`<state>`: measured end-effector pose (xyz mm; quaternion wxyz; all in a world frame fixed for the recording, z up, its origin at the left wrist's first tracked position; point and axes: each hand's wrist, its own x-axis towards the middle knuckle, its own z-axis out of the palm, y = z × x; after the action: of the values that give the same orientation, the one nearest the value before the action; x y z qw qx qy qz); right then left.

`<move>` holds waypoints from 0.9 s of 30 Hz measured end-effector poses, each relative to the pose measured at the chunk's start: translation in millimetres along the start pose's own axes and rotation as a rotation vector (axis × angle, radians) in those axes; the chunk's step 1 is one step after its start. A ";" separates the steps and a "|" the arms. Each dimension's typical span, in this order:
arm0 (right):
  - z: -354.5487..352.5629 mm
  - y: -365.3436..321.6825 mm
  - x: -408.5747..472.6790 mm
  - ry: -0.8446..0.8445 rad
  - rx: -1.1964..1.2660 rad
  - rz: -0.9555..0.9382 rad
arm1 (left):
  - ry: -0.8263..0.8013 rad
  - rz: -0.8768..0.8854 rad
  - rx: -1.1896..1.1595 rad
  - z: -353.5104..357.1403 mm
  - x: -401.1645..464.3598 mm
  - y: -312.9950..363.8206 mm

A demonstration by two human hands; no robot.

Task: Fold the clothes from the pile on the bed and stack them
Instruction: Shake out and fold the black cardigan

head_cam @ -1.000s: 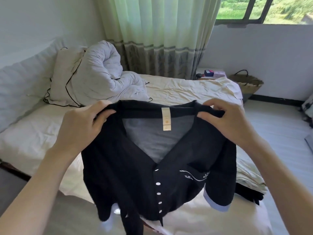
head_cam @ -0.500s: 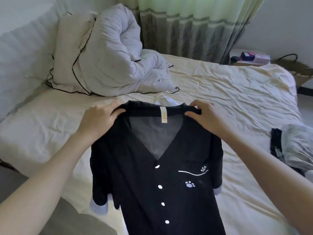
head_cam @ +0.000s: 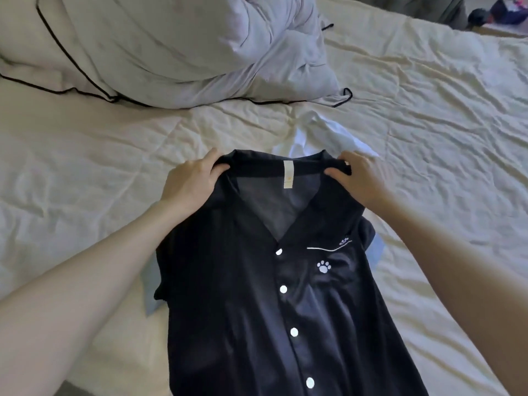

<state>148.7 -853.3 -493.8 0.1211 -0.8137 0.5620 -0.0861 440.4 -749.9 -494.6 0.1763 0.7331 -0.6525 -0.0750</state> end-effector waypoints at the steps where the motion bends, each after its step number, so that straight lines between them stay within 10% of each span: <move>1: 13.0 2.3 12.9 0.003 0.005 0.016 | -0.003 -0.011 -0.015 14.5 11.3 -9.0; 13: 92.0 6.8 46.6 -0.067 -0.042 0.139 | -0.080 -0.265 -0.155 105.2 31.5 -61.4; 27: 191.4 -108.6 -113.5 -0.232 0.032 -0.317 | -0.341 -0.491 0.125 77.9 -97.7 -174.1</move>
<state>258.5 -691.1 -645.3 0.1828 -0.8945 0.4075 -0.0188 562.6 -651.3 -640.6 -0.0046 0.8554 -0.4791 -0.1969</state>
